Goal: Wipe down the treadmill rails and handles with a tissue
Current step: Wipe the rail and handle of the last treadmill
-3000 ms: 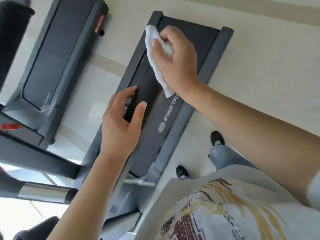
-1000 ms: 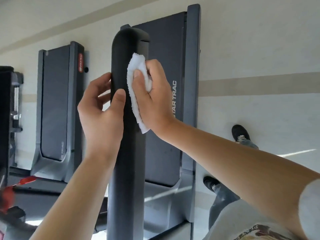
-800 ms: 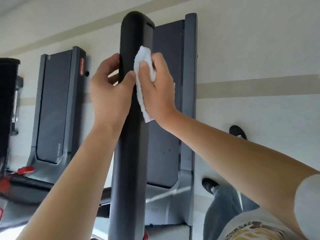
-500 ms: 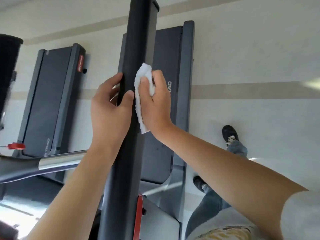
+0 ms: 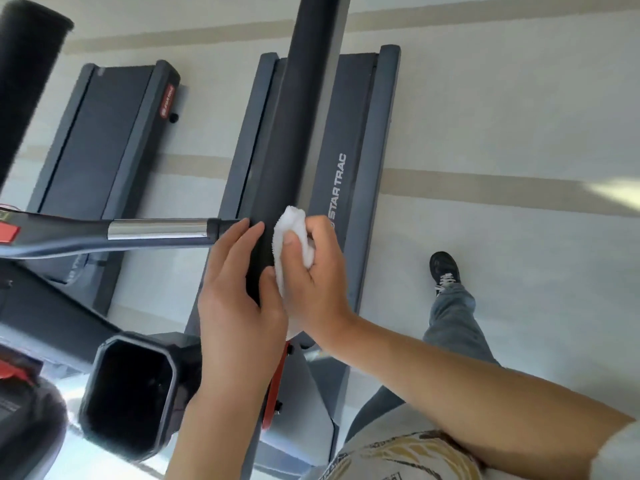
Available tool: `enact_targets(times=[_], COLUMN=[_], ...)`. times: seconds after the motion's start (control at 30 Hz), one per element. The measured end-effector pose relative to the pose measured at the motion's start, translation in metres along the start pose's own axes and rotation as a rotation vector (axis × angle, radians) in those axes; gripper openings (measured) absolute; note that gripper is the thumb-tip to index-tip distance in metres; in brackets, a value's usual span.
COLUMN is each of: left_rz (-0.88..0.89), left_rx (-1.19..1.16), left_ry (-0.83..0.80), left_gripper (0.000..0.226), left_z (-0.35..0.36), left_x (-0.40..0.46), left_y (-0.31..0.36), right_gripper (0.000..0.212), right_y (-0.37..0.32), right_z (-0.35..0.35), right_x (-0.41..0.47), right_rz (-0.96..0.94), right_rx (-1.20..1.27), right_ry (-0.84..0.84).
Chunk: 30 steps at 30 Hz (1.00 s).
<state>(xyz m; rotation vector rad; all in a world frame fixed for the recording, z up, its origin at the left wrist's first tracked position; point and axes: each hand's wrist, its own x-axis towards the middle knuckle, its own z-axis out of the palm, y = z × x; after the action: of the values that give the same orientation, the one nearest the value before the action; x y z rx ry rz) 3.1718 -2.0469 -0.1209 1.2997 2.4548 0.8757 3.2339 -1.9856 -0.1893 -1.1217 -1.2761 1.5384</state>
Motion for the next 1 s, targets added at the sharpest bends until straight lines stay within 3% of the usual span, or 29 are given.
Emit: enact_targets(times=[0.1,0.17,0.23,0.37,0.47,0.67,0.8,1.0], left_rz=[-0.014,-0.022,-0.023,-0.046,-0.071,-0.152,-0.222,-0.32], left_rx=[-0.009,-0.014,-0.01,-0.032,-0.042,-0.049,-0.025,-0.017], left_ry=[0.025,0.027,0.032,0.058,0.077,0.224,0.263,0.368], left_gripper=[0.052,0.05,0.048,0.045,0.044,0.017,0.019,0.023], left_z=[-0.003,-0.003,-0.003,-0.005,-0.006,-0.022,-0.024,-0.022], left_x=[-0.015,-0.018,-0.02,-0.023,-0.029,-0.067,-0.091,-0.109], left_y=[-0.003,-0.003,-0.003,-0.004,0.0,-0.012,-0.016,-0.011], right_gripper=[0.032,0.024,0.013,0.022,0.02,0.026,0.023,0.025], right_y=[-0.009,-0.014,-0.024,-0.046,-0.047,-0.04,-0.05,-0.061], right_z=[-0.005,-0.008,-0.008,0.002,0.007,0.014,0.016,0.028], right_x=[0.015,0.038,0.065,0.096,0.083,0.039,0.057,0.038], right_rz=[-0.067,-0.173,-0.306,-0.636,-0.833,-1.066,-1.076,-1.137], right_rx=[-0.11,-0.185,-0.316,-0.636,-0.74,-0.671,-0.66,-0.791], right_ry=[0.023,0.074,0.087,0.018,-0.101,-0.433,-0.673,-0.833])
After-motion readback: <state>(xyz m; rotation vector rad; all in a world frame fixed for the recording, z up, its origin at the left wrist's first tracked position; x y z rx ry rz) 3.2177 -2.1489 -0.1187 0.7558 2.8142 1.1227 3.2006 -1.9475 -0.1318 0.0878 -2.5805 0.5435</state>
